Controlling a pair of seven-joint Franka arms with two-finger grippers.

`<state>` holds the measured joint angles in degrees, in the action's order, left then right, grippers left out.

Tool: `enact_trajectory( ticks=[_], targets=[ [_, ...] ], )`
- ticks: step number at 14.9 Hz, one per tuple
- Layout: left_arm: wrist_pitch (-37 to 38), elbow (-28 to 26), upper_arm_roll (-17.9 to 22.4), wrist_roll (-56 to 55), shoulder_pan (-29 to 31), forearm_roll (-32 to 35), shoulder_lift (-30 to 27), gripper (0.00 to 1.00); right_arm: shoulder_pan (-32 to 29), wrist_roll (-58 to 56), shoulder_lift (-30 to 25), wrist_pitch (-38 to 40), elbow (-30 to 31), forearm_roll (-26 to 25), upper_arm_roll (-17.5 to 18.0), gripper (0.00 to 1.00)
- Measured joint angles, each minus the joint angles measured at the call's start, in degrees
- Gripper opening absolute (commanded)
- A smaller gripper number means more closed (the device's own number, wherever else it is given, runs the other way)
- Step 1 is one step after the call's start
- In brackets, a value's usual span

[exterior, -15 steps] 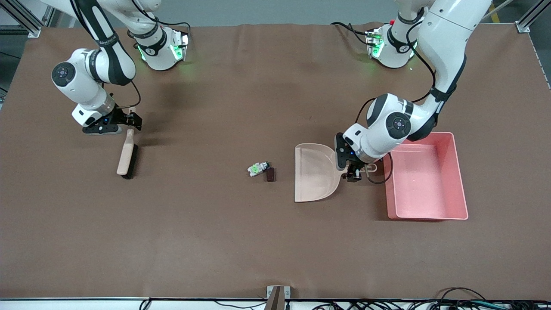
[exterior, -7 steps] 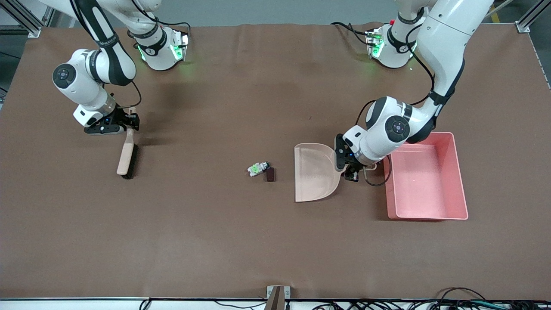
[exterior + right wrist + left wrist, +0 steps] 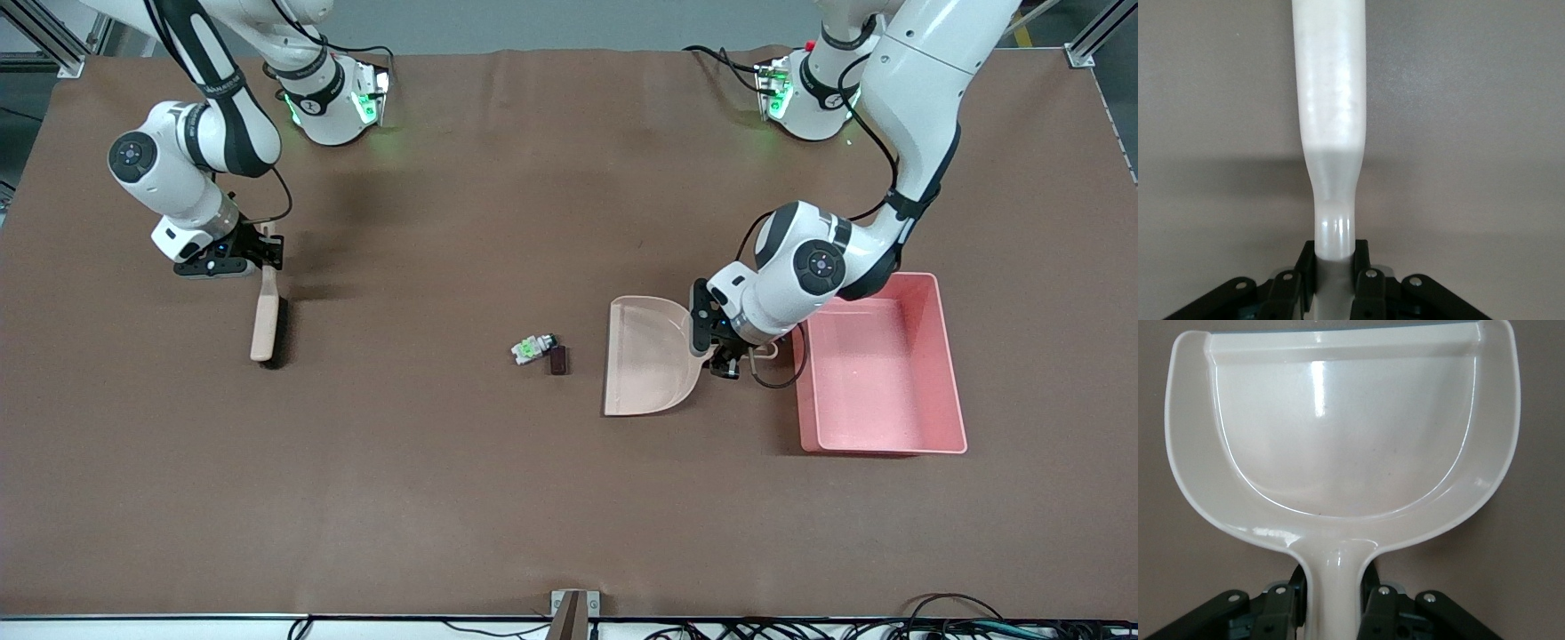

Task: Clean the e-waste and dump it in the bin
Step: 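Carry the white brush with the right gripper toward the capacitor and switch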

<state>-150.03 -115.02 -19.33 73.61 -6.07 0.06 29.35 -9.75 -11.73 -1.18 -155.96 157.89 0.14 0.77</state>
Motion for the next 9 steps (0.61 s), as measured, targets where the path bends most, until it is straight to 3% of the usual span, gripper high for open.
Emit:
enact_trajectory(
  ticks=[4,9],
  targets=[
    [2.3,1.2,0.0,0.0,0.1,0.1,0.0,0.00,0.0,0.1,0.0,2.4,-1.0,1.8,0.0,0.00],
    [3.1,1.5,0.3,-0.1,0.2,1.5,0.1,0.00,0.2,1.3,-0.3,14.7,-6.9,8.8,0.2,0.00]
  ],
)
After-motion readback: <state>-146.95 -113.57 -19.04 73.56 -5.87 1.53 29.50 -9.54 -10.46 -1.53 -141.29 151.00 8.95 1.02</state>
